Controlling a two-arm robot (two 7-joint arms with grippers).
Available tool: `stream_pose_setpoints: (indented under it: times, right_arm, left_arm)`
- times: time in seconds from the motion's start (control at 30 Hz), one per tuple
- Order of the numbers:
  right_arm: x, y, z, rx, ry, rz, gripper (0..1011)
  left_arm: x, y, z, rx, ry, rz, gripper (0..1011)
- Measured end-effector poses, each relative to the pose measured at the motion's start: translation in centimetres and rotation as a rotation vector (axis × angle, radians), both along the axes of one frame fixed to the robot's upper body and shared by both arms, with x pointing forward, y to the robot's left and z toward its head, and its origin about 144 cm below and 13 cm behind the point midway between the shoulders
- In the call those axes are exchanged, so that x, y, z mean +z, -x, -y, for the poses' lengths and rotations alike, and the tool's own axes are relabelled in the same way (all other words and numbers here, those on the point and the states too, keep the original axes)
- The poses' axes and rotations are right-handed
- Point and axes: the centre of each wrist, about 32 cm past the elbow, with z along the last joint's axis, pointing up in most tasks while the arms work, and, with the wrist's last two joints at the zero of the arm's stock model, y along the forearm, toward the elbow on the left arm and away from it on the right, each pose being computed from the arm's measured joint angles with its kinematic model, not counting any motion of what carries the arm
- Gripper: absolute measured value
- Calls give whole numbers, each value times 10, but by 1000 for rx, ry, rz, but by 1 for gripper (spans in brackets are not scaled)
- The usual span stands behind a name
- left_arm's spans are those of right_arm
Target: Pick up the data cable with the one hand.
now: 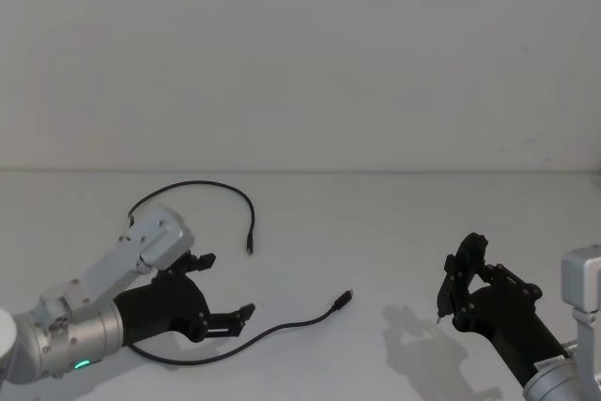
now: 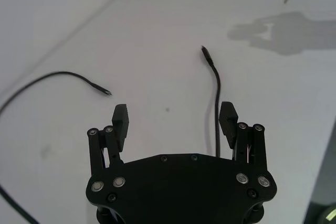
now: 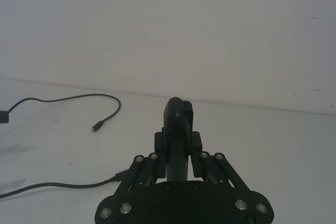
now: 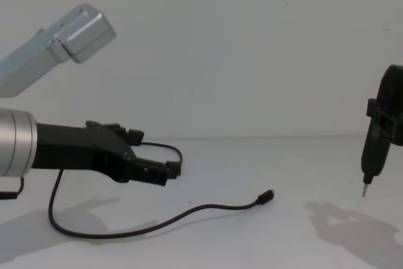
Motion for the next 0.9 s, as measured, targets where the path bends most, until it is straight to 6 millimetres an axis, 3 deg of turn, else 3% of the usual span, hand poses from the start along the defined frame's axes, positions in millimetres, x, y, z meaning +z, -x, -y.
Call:
stream_pose_setpoints:
  times: [0.9]
  right_arm:
    - [0,0,0,0,0,0,263]
  left_arm:
    - [6,-20,21,-23,-35,-236,1000]
